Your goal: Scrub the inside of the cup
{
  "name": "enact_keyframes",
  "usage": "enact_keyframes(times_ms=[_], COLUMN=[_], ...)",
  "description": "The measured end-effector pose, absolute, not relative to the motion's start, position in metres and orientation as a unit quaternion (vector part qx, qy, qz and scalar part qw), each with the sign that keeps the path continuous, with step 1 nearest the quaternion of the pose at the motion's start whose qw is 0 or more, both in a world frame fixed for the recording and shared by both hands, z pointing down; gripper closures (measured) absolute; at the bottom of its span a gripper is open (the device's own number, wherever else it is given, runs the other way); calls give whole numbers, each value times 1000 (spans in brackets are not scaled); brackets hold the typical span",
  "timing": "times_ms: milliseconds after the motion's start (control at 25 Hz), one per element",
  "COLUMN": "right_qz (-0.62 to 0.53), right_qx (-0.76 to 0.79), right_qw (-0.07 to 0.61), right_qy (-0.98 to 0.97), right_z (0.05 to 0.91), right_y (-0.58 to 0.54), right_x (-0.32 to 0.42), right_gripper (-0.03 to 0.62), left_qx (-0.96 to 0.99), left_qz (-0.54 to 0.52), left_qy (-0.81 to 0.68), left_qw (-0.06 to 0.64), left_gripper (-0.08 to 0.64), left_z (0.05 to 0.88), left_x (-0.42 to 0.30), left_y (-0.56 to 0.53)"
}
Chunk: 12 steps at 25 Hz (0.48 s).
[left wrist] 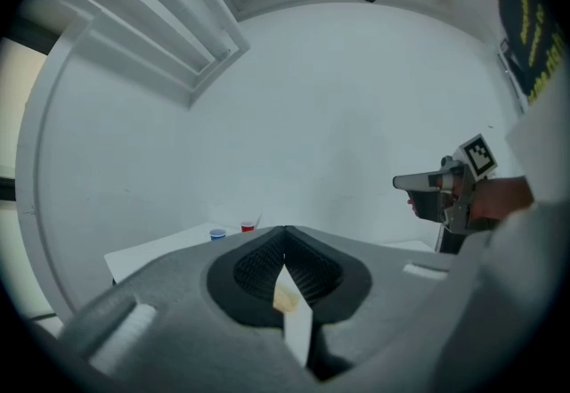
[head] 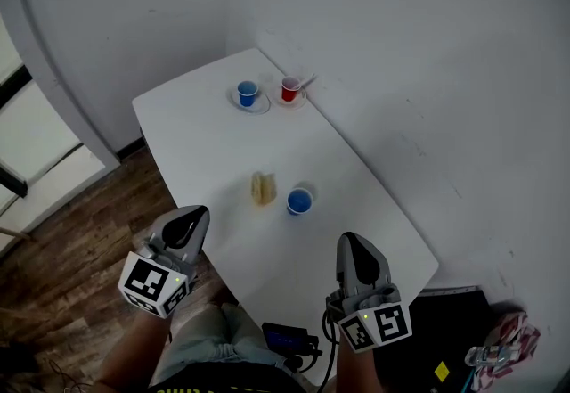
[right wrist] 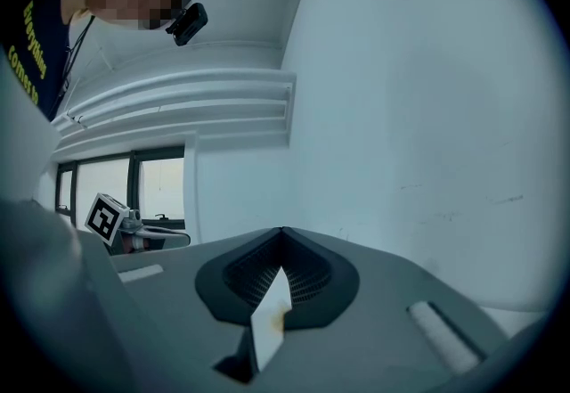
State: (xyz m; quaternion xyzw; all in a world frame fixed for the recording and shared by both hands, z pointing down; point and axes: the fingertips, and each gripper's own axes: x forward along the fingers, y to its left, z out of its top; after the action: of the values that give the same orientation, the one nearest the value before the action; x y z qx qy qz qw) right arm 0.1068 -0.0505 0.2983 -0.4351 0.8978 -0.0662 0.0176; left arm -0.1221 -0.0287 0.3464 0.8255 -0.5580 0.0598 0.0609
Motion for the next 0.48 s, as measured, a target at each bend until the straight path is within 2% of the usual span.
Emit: enact_keyframes(times_ms=[480], right_qz=[-67], right_qx=[-476], right_qw=[-1], right_qy=[877], right_z=[303], right_y=[-80], right_x=[103], right_gripper=[586], left_qx=[854], left_qz=[80], left_qy=[-510], left_qw=[63], left_gripper=[557], left_z=[361], left_x=[-132], left_y=[-82])
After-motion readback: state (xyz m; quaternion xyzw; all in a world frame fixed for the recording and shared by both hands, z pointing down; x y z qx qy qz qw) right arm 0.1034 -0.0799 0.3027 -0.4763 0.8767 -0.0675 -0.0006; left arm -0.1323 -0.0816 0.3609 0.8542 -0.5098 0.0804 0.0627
